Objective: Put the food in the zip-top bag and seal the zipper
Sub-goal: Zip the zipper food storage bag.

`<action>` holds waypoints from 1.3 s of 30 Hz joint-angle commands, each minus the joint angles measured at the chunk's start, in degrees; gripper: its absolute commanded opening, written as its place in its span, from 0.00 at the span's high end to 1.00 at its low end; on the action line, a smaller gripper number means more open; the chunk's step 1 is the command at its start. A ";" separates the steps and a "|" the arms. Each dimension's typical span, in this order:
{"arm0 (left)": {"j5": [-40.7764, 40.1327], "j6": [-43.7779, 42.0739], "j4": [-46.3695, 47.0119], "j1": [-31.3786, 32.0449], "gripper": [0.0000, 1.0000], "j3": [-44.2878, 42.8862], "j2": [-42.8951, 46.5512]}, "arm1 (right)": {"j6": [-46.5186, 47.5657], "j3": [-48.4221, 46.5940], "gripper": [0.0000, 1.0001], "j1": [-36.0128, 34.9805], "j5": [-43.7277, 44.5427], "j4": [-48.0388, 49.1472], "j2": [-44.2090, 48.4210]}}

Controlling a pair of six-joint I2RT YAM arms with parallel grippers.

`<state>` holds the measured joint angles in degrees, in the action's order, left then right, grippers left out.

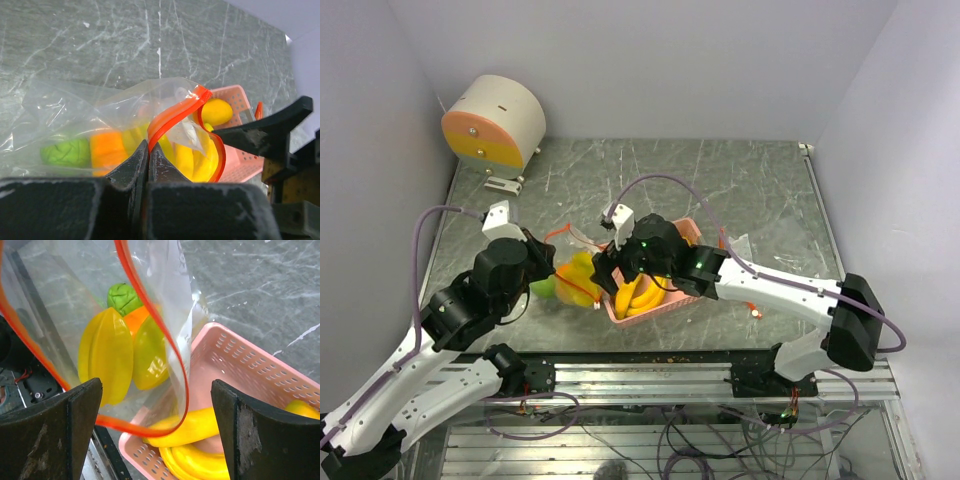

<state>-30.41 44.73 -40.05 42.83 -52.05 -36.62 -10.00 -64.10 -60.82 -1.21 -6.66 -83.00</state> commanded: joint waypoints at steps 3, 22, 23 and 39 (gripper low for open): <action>4.39 -1.63 2.99 -0.28 0.93 -1.52 0.32 | 2.86 -1.11 0.11 0.29 0.25 2.60 -0.17; 6.49 -1.06 5.48 -0.27 0.93 1.22 -1.27 | 11.11 4.77 0.20 -0.23 -22.39 2.26 8.15; 6.53 -1.07 5.31 -0.28 0.93 1.07 -1.42 | 10.92 4.77 0.21 -0.32 -22.51 2.87 7.11; 6.14 -1.19 5.85 -0.21 0.93 0.91 -2.89 | 7.62 3.63 0.26 -3.00 -23.56 8.49 -3.00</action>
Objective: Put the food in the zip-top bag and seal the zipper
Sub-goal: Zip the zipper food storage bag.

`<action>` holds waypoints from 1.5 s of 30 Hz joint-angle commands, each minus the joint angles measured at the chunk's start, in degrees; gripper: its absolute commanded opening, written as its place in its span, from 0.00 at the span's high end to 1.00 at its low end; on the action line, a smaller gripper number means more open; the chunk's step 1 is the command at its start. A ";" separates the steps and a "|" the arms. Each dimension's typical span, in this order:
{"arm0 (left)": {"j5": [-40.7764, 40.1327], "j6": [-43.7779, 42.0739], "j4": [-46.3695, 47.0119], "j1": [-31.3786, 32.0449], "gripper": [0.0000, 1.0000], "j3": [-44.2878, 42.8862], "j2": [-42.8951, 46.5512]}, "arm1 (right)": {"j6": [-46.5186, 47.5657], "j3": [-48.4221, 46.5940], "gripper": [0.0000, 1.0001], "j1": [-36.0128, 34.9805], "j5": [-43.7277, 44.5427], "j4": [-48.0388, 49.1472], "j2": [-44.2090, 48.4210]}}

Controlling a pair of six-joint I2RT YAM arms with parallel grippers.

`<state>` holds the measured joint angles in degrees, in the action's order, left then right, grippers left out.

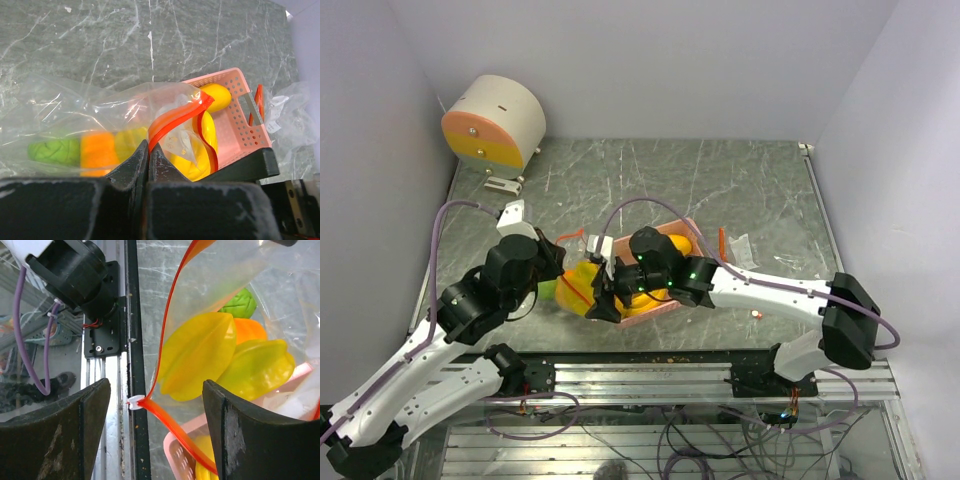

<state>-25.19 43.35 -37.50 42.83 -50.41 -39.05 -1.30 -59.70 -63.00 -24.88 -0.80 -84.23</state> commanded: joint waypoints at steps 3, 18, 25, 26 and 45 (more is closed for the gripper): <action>1.18 0.19 3.46 -0.21 0.93 -0.95 -0.67 | -1.76 -0.67 0.30 -1.08 2.36 3.62 -2.99; 0.01 -1.80 1.00 -0.22 0.88 -1.54 -0.10 | -10.41 -8.17 1.00 -0.95 13.57 0.00 -7.19; -1.08 -8.90 -5.74 -0.20 0.06 -6.11 4.00 | -21.83 -15.75 1.00 0.60 13.38 -1.03 -7.31; -1.76 -9.50 -6.80 -0.21 0.01 -6.75 4.71 | -23.84 -16.46 1.00 1.21 13.15 -0.90 -7.23; 16.31 -28.54 2.00 -0.21 0.30 -6.25 1.81 | -43.06 -23.13 1.00 9.52 4.78 4.80 -11.61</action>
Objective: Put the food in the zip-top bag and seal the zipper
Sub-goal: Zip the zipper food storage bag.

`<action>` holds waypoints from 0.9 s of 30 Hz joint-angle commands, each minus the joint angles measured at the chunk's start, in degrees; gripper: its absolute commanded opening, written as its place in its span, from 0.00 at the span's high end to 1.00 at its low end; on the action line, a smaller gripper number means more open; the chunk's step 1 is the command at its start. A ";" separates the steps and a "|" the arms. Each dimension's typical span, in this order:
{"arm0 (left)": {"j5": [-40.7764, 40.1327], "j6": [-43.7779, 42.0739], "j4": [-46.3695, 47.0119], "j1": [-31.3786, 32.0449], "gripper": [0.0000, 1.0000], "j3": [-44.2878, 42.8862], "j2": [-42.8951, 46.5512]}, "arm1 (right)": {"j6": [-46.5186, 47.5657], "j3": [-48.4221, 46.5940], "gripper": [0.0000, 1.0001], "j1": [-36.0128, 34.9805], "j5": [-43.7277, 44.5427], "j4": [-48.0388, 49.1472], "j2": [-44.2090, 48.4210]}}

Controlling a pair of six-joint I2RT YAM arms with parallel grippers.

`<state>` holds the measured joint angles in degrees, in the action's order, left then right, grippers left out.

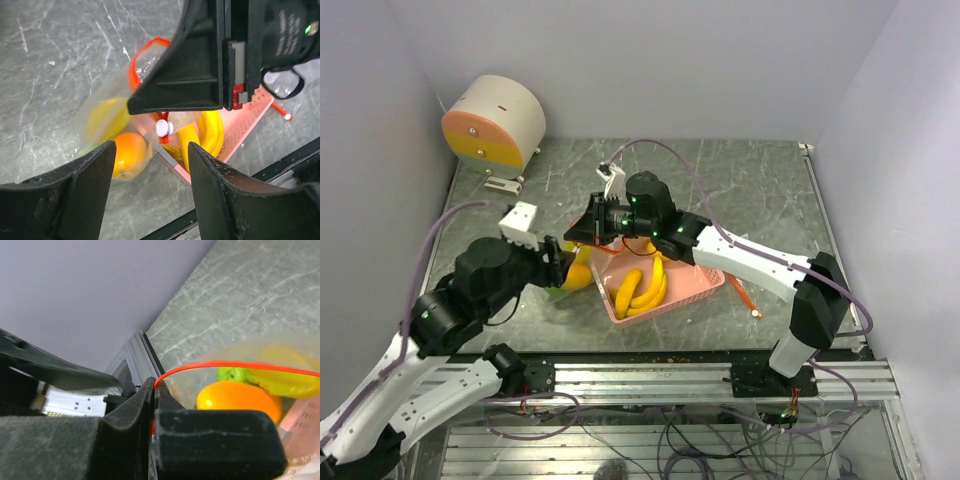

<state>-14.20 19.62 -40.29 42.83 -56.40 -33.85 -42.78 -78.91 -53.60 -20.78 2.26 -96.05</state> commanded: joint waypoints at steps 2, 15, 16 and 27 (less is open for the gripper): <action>5.12 -6.31 6.38 -0.20 0.30 0.22 -4.85 | -1.97 -4.88 1.00 0.30 0.74 1.50 -0.18; -2.54 -8.82 10.39 -0.23 0.30 2.25 -7.16 | -3.53 -8.35 1.00 1.21 -1.37 0.42 -2.49; -3.69 -8.94 10.78 -0.26 0.31 2.40 -7.10 | -3.46 -8.29 1.00 1.14 -1.45 0.26 -2.36; -3.79 -11.00 11.70 -0.26 0.75 1.98 -12.89 | -3.43 -7.19 1.00 1.08 -2.49 -0.02 -1.62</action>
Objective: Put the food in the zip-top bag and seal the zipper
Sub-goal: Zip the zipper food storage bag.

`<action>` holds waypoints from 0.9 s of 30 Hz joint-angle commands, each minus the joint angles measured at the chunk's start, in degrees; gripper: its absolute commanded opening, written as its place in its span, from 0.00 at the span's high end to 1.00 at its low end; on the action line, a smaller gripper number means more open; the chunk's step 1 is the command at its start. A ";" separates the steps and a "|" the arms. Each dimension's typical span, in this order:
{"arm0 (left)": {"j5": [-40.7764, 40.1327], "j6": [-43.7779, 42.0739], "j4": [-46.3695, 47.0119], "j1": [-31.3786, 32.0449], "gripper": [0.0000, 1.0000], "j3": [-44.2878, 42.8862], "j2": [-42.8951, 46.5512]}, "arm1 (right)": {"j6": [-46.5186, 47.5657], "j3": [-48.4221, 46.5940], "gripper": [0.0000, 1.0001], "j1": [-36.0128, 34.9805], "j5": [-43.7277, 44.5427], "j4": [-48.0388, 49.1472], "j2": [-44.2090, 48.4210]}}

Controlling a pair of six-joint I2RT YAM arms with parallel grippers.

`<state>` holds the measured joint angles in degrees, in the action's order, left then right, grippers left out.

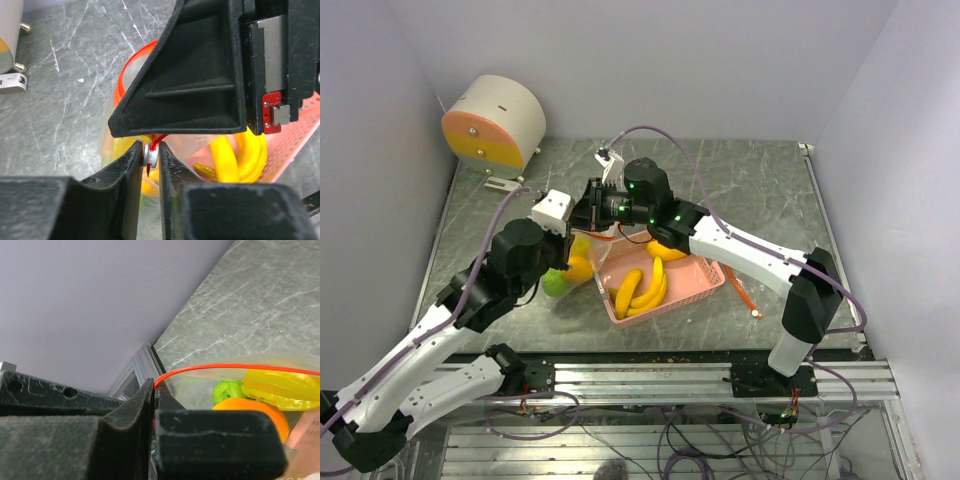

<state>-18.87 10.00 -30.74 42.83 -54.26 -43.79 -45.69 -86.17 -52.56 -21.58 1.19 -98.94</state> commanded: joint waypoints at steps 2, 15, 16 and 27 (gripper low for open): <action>1.47 -1.25 1.97 -0.20 0.91 -0.32 -3.62 | -0.45 0.04 1.00 0.05 -1.84 0.94 1.02; -0.45 -5.91 -7.13 -0.20 0.93 -3.08 5.96 | 11.57 7.72 0.69 3.28 -4.90 5.97 5.10; -0.05 -6.14 -7.48 -0.21 0.93 -2.86 6.78 | 13.56 8.76 0.62 3.69 -6.47 7.04 6.13; 8.78 -8.41 -8.72 -0.20 0.93 -2.48 12.94 | 46.66 18.63 0.33 4.74 -23.70 14.34 16.37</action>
<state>-15.73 3.77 -39.29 42.83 -54.59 -31.40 -14.50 -69.17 -47.59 -35.07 10.52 -85.82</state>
